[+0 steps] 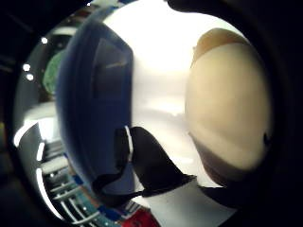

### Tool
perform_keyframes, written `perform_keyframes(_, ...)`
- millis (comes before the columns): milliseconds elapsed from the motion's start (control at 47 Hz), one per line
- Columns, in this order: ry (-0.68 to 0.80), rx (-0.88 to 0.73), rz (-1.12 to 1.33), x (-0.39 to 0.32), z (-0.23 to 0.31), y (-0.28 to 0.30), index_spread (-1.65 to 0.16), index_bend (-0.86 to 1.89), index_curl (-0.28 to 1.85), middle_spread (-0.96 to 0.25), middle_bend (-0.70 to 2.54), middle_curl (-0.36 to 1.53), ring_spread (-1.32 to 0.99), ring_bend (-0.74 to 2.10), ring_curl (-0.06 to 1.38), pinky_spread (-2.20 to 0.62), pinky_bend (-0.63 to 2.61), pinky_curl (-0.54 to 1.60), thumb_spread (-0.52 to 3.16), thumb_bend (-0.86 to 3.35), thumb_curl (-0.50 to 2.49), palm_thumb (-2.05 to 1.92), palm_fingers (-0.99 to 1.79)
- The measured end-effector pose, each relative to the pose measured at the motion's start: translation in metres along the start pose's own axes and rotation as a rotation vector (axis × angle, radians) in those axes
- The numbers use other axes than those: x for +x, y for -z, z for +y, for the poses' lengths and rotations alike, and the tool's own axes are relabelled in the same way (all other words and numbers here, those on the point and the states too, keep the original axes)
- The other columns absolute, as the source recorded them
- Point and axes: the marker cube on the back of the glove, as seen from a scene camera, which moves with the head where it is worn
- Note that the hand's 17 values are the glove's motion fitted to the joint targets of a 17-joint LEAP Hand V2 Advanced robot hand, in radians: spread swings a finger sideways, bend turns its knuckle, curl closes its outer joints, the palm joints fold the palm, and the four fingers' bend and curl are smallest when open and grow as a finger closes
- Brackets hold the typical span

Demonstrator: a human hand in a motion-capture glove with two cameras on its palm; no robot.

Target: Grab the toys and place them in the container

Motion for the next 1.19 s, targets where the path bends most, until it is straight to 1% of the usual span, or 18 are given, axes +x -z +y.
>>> perform_keyframes(128, -0.007, -0.053, -0.005, -0.001, -0.004, -0.015, -0.38, 0.14, 0.25, -0.08, 0.14, 0.26, -0.02, 0.22, 0.30, 0.08, 0.98, 0.38, 0.99, -0.06, 0.18, -0.07, -0.03)
perform_keyframes(213, -0.017, -0.060, -0.018, -0.001, -0.006, -0.024, -0.39, 0.13, 0.24, -0.08, 0.15, 0.26, -0.03, 0.25, 0.31, 0.07, 1.10, 0.41, 1.03, -0.03, 0.20, -0.02, 0.01)
perform_keyframes(256, -0.022, -0.058, -0.026, 0.000, -0.007, -0.026, -0.39, 0.15, 0.24, -0.09, 0.15, 0.25, -0.03, 0.29, 0.32, 0.06, 1.13, 0.41, 1.05, -0.02, 0.21, 0.00, 0.05)
perform_keyframes(298, -0.025, -0.060, -0.030, 0.002, -0.008, -0.028, -0.40, 0.18, 0.24, -0.09, 0.16, 0.25, -0.06, 0.38, 0.33, 0.04, 1.11, 0.40, 1.08, 0.00, 0.22, 0.02, 0.17)
perform_keyframes(319, -0.026, -0.061, -0.029, 0.003, -0.008, -0.028, -0.41, 0.19, 0.25, -0.11, 0.21, 0.26, -0.09, 0.43, 0.34, 0.02, 1.07, 0.38, 1.10, 0.00, 0.23, 0.03, 0.28)
perform_keyframes(383, -0.035, -0.057, -0.023, 0.004, -0.009, -0.029, -0.41, 0.20, 0.26, -0.14, 0.27, 0.28, -0.15, 0.51, 0.35, -0.02, 0.99, 0.36, 1.15, 0.01, 0.25, 0.06, 0.39)
perform_keyframes(490, -0.043, -0.045, -0.033, 0.005, -0.011, -0.029, -0.41, 0.21, 0.28, -0.21, 0.37, 0.32, -0.26, 0.60, 0.38, -0.10, 0.89, 0.33, 1.22, 0.03, 0.28, 0.12, 0.53)
perform_keyframes(532, -0.038, -0.043, -0.041, 0.005, -0.012, -0.029, -0.41, 0.20, 0.29, -0.24, 0.40, 0.33, -0.31, 0.64, 0.39, -0.16, 0.89, 0.33, 1.25, 0.05, 0.30, 0.15, 0.63)
perform_keyframes(554, -0.034, -0.044, -0.047, 0.005, -0.012, -0.028, -0.41, 0.20, 0.29, -0.24, 0.38, 0.33, -0.32, 0.63, 0.38, -0.16, 0.87, 0.32, 1.25, 0.03, 0.30, 0.14, 0.58)
perform_keyframes(575, -0.028, -0.046, -0.057, 0.006, -0.013, -0.028, -0.40, 0.18, 0.30, -0.26, 0.41, 0.35, -0.33, 0.67, 0.41, -0.21, 0.90, 0.34, 1.27, 0.06, 0.31, 0.19, 0.68)
perform_keyframes(618, -0.018, -0.052, -0.084, 0.008, -0.015, -0.028, -0.40, 0.14, 0.28, -0.27, 0.43, 0.36, -0.37, 0.72, 0.42, -0.27, 0.91, 0.33, 1.29, 0.10, 0.34, 0.26, 0.76)
perform_keyframes(703, -0.011, -0.041, -0.128, 0.011, -0.017, -0.028, -0.39, 0.11, 0.27, -0.31, 0.44, 0.37, -0.42, 0.80, 0.45, -0.34, 0.95, 0.35, 1.28, 0.15, 0.39, 0.38, 0.82)
perform_keyframes(809, -0.010, 0.004, -0.124, 0.009, -0.016, -0.024, -0.38, 0.16, 0.27, -0.35, 0.51, 0.42, -0.47, 0.86, 0.48, -0.38, 0.99, 0.38, 1.14, 0.20, 0.48, 0.55, 0.96)
perform_keyframes(937, -0.003, 0.026, -0.108, 0.012, -0.016, -0.002, -0.39, 0.20, 0.30, -0.40, 0.56, 0.46, -0.50, 0.91, 0.52, -0.40, 1.01, 0.41, 1.00, 0.20, 0.55, 0.62, 1.03)
perform_keyframes(980, -0.006, 0.029, -0.108, 0.016, -0.015, 0.010, -0.38, 0.19, 0.31, -0.41, 0.64, 0.50, -0.51, 0.98, 0.54, -0.41, 1.02, 0.42, 0.96, 0.19, 0.58, 0.63, 1.16)
perform_keyframes(1086, 0.020, 0.064, -0.127, 0.017, -0.006, 0.050, -0.39, 0.28, 0.36, -0.44, 0.76, 0.58, -0.50, 1.05, 0.58, -0.41, 1.00, 0.43, 0.87, 0.16, 0.62, 0.62, 1.22)
perform_keyframes(1192, 0.086, 0.124, -0.123, -0.010, 0.014, 0.098, -0.39, 0.37, 0.42, -0.45, 0.86, 0.65, -0.49, 1.12, 0.62, -0.42, 1.01, 0.45, 0.78, 0.14, 0.67, 0.61, 1.22)
